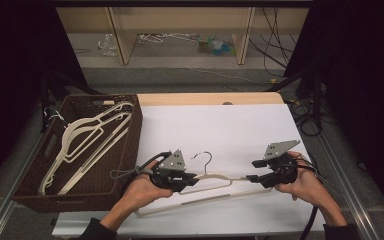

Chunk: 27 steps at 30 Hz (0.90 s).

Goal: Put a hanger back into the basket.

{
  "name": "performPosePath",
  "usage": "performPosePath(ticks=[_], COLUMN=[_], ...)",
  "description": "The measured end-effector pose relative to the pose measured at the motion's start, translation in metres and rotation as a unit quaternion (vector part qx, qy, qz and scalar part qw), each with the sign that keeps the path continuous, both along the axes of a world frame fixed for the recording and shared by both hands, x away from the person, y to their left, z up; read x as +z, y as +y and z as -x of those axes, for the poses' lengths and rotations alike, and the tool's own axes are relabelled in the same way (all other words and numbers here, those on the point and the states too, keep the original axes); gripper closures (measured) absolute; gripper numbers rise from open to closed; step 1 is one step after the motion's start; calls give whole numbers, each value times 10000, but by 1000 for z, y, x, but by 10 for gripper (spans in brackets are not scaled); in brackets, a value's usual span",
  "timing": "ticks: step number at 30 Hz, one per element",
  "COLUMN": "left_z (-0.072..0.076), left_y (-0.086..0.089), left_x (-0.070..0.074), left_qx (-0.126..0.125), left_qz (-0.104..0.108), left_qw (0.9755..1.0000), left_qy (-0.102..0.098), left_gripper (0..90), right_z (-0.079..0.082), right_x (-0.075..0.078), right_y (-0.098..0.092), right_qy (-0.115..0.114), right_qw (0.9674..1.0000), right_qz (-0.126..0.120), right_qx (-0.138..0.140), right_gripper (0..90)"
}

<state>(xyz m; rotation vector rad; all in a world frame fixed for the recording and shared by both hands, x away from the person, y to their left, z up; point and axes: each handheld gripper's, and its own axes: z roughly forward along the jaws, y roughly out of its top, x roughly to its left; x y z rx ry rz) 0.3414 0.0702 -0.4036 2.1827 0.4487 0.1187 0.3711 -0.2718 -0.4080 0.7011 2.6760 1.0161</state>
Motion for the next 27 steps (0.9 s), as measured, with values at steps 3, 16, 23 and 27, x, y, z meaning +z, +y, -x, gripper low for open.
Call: performPosePath(ticks=[3, 16, 23, 27], left_z=[0, 5, 4, 3], left_y=[2, 14, 26, 33], left_x=[-1, 6, 17, 26], left_qx=[25, 400, 634, 760], left_qz=[51, 337, 637, 857], left_qw=[10000, 9984, 9958, 9934], left_qy=[72, -193, -165, -62], left_gripper=[834, 860, 860, 860], right_z=[5, 32, 45, 50], right_x=[5, 14, 7, 3], right_y=[-2, -9, -10, -11], right_qy=[100, -262, -268, -325], right_qw=[9999, 9983, 9981, 9969], right_qz=[-28, -350, -416, -520], right_qx=[17, -387, -372, -483], right_gripper=[398, 310, 311, 307])
